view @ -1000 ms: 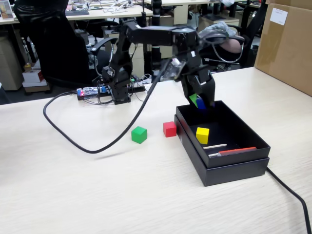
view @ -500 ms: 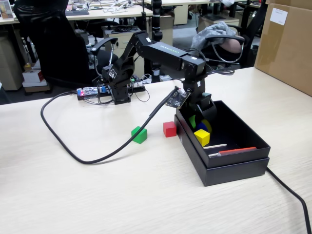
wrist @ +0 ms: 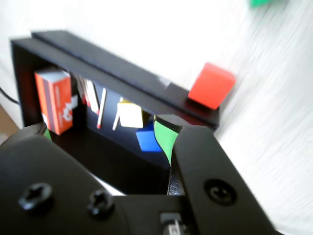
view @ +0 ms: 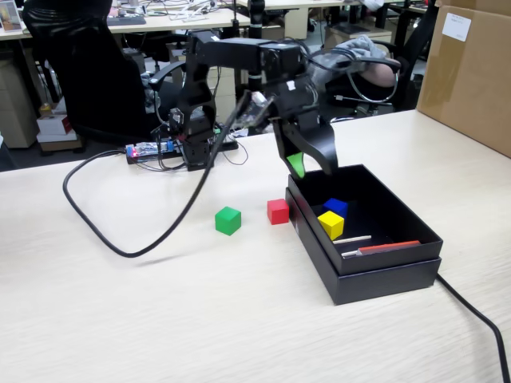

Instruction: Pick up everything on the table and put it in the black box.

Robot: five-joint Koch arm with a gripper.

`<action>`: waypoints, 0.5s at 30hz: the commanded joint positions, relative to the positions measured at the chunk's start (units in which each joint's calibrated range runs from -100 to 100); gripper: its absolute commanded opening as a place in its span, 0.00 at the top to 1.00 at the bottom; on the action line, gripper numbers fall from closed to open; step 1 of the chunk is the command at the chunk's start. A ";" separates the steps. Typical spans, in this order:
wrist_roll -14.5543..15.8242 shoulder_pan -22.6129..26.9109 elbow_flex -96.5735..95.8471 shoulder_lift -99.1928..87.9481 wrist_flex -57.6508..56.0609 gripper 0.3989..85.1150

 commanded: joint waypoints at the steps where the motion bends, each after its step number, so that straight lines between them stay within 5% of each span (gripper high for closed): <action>1: -2.00 -2.34 -1.70 -10.82 -0.11 0.49; 7: -6.84 -7.81 -16.93 -17.01 -0.11 0.46; 15: -8.64 -9.04 -26.36 -15.52 -0.11 0.44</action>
